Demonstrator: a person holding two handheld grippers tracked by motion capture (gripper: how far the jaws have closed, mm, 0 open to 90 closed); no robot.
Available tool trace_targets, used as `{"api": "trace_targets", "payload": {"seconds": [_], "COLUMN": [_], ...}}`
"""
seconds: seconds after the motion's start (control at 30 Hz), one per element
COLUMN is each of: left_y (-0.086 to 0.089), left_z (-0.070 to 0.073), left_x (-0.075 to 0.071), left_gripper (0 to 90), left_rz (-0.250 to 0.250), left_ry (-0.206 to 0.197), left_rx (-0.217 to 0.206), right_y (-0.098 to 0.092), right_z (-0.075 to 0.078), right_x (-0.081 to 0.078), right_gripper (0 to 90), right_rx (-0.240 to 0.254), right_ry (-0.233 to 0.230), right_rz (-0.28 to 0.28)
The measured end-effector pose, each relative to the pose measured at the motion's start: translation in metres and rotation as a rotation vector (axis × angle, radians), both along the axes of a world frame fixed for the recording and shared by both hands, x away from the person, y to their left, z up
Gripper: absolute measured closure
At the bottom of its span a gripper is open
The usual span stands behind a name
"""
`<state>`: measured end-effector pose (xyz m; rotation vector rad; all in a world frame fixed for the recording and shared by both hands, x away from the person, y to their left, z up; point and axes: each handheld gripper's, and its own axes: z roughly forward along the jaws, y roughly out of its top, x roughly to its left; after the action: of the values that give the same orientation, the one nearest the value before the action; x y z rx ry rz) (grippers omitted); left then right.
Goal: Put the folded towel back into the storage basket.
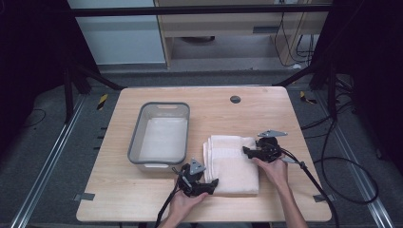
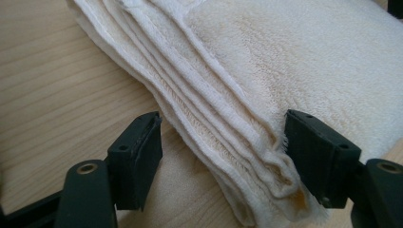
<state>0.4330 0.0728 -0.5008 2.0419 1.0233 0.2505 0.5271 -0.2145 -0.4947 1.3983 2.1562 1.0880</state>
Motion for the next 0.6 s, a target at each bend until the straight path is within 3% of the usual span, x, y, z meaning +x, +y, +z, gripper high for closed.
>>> {"api": "trace_targets", "payload": {"seconds": [0.3,0.6], "left_y": [-0.0001,-0.0016], "left_z": [-0.0012,-0.0002], "left_x": [0.0004,0.0017], "left_gripper": [34.5,44.0], "left_rz": [-0.018,-0.040], "left_ry": [0.013,0.042], "left_rx": [-0.016,-0.026], "right_y": [-0.0001,0.0009], "right_z": [-0.0022,-0.0022], "right_x": [0.0020,0.0021], "right_gripper": [38.4,53.3], "right_rx": [0.030,0.088], "right_ry": [0.035,0.077], "right_rz": [-0.004,0.006]}}
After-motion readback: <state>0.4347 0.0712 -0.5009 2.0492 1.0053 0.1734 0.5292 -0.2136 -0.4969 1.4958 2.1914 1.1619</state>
